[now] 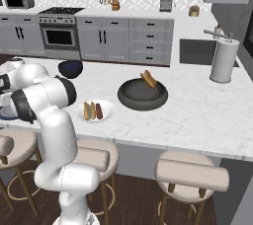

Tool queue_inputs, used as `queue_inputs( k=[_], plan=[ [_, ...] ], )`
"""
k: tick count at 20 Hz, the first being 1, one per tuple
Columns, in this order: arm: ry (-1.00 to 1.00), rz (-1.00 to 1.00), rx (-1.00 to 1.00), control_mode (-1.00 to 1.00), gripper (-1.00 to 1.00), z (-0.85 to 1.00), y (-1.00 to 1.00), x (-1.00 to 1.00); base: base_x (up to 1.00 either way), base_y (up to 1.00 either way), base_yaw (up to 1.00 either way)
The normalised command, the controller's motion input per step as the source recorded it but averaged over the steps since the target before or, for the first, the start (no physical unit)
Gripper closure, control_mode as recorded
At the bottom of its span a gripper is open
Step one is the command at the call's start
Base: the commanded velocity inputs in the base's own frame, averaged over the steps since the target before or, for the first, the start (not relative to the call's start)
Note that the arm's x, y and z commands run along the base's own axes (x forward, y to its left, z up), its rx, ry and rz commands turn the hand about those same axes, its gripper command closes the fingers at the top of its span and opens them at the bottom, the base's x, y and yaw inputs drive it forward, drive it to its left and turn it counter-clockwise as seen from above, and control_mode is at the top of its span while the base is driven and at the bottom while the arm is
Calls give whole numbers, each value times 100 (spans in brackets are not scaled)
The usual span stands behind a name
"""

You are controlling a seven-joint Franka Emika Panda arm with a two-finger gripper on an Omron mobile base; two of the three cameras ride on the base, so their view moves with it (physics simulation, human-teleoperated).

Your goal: Place one bun and one sausage from the bowl on each plate.

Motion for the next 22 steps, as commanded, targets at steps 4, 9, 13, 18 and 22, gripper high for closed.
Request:
queue_inputs(
  k=[4, 9, 13, 18, 22],
  plan=[
    [0, 4, -1, -100, 100, -22, 49, 44, 0, 0, 0],
    [0, 0, -5, -100, 100, -27, 23, 33, 0, 0, 0],
    [0, 0, -7, -100, 100, -28, 21, 18, 0, 0, 0],
    [0, 0, -2, -100, 100, -16, 12, 22, 0, 0, 0],
    [0, 0, -1, -100, 100, -25, 6, 28, 0, 0, 0]
  ],
)
